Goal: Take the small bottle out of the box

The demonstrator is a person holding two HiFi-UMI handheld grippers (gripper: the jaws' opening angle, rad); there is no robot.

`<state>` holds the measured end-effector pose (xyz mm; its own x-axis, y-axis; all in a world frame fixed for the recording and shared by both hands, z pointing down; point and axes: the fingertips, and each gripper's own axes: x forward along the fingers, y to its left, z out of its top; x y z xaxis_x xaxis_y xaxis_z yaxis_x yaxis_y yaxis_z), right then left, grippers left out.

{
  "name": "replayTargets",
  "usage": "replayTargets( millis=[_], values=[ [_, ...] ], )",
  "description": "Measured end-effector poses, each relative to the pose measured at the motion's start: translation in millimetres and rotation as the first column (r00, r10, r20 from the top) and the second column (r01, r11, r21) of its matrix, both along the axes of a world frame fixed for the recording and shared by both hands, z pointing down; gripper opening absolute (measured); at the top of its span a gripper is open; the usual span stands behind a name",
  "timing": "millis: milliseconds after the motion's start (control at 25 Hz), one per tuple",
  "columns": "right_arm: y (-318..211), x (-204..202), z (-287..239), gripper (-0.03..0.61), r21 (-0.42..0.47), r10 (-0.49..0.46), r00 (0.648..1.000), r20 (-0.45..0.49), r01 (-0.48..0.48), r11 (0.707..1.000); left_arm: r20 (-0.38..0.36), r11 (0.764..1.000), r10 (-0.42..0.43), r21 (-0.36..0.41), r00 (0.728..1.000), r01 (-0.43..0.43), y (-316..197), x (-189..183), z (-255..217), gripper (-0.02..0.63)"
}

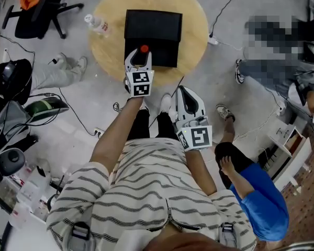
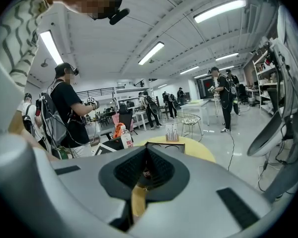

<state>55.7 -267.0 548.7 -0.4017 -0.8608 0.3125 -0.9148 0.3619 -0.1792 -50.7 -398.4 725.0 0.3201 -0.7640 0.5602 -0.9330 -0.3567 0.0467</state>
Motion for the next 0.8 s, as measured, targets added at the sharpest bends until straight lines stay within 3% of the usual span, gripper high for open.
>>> replayTargets(
  millis=[800],
  values=[
    [16.4,5.7,8.0,0.018,-0.022,0.011,1.000,-0.008,-0.011,1.000,0.030,1.000,0.017,0.021,0.999,-0.018,-4.4,-0.9,19.4,0.155]
  ],
)
